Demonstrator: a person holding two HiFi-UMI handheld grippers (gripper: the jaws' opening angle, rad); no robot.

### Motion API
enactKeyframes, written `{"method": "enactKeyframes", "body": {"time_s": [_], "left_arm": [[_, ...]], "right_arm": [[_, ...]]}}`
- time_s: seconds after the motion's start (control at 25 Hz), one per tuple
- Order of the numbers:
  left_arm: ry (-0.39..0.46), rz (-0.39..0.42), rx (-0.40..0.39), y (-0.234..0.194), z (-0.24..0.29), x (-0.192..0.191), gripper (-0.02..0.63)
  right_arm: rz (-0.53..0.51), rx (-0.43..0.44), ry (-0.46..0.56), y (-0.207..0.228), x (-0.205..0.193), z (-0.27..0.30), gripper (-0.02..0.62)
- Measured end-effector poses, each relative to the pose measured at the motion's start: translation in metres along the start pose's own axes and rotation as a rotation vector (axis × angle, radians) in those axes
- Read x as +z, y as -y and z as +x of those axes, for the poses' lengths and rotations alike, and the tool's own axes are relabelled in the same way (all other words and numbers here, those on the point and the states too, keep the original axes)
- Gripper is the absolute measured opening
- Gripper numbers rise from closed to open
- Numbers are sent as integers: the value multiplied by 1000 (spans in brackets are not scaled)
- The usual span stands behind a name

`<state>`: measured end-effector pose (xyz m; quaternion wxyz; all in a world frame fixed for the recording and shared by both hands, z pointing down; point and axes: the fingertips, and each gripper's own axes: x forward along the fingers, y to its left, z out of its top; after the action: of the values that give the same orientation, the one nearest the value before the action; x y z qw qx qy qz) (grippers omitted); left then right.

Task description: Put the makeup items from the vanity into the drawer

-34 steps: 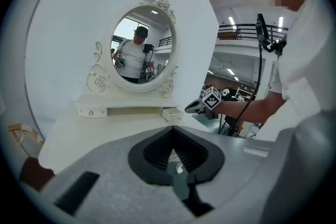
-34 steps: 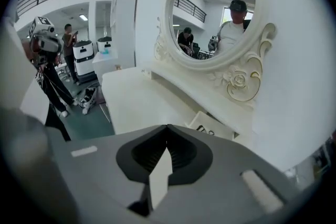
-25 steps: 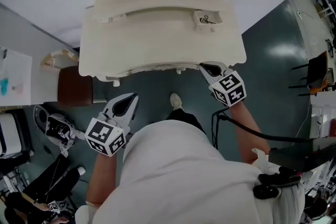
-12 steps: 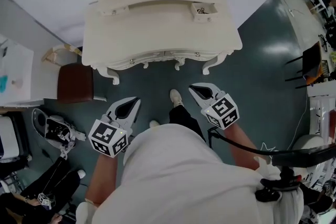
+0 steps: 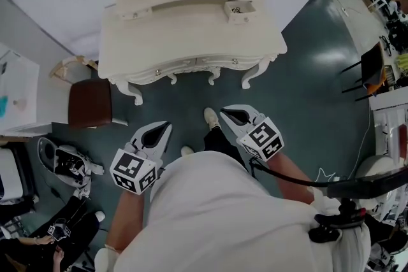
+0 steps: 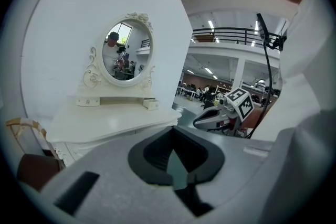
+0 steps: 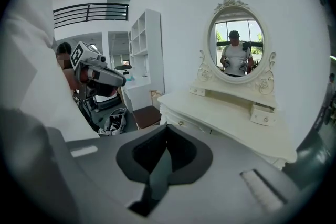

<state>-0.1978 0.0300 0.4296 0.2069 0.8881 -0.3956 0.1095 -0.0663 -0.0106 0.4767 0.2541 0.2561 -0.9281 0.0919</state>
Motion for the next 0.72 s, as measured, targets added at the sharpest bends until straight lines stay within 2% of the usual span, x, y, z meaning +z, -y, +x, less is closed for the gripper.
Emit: {"method": "enactKeyframes", "body": {"time_s": [0.72], "left_arm": [[8,-16,14,10,-28,-16,0]], "right_arm": [[-67,58,3,-34,12,10,0]]}}
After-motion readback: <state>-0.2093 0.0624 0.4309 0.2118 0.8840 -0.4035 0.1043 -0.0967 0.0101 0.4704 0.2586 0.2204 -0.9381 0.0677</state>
